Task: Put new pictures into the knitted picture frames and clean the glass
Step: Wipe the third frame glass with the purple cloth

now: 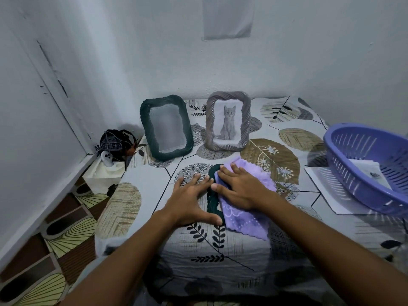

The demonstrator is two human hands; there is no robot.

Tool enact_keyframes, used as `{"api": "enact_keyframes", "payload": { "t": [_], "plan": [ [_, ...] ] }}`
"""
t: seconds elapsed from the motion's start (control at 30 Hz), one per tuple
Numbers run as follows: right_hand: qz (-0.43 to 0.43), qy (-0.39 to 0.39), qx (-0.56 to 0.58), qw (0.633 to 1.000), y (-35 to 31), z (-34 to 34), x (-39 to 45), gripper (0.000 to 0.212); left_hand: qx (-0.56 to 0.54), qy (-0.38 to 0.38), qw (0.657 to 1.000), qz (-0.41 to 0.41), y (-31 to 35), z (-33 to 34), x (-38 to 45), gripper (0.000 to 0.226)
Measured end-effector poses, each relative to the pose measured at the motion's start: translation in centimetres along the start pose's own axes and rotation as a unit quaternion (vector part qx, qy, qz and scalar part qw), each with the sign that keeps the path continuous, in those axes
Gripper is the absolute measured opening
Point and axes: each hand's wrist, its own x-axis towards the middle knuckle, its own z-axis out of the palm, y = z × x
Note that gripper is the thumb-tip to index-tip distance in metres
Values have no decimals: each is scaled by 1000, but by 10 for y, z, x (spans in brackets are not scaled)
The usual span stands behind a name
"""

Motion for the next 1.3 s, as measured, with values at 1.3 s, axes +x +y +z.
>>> {"api": "enact_keyframes", "payload": {
  "t": [1.3],
  "plan": [
    [-56,-13,26,998,15,-1,-17,71,1,9,1000,-22,14,-7,-8,134]
  ]
}}
